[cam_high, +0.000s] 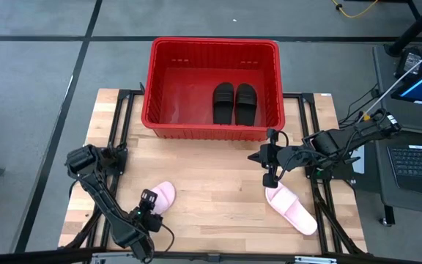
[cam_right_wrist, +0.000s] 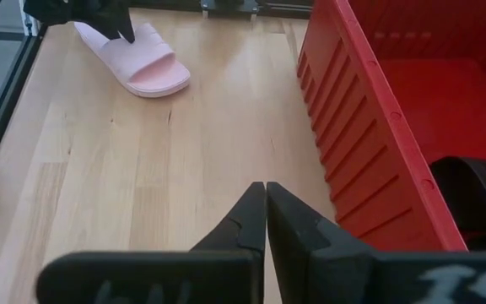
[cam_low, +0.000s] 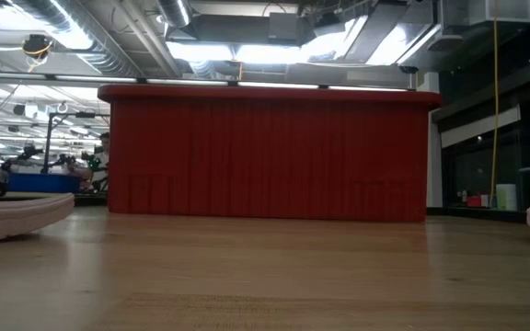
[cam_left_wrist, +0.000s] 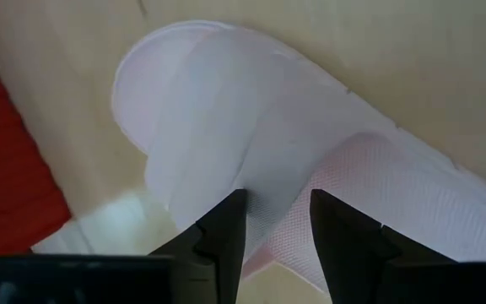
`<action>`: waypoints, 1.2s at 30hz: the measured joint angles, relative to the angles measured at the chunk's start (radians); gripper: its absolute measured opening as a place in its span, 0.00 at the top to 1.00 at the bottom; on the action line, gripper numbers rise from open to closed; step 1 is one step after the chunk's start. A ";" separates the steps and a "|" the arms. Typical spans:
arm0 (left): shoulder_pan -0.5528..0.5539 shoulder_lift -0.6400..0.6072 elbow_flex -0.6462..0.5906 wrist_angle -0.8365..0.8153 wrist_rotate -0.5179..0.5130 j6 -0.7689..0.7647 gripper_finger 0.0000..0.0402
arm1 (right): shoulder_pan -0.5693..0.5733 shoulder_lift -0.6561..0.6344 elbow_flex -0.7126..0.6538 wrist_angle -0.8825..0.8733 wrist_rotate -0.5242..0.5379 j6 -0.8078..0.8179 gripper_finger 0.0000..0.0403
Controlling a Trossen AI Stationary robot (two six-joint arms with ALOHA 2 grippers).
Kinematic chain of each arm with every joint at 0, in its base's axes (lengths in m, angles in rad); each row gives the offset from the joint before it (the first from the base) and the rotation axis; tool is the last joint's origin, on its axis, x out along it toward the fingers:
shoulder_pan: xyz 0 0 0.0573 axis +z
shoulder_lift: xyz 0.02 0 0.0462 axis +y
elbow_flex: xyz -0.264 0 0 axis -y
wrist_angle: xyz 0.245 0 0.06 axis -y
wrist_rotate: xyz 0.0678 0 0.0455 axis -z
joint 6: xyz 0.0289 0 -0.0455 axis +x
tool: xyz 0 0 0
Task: Pick and place slides into bin
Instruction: Put the left pink slide into the red bin
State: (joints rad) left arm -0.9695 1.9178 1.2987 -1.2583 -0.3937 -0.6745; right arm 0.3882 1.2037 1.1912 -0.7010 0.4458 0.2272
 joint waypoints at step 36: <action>0.001 -0.005 0.208 -0.316 -0.128 -0.285 0.99 | 0.000 0.000 0.000 0.001 0.000 -0.001 0.96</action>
State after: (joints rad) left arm -0.9688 1.9130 1.5066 -1.5740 -0.5213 -0.9591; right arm 0.3883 1.2037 1.1912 -0.6998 0.4456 0.2264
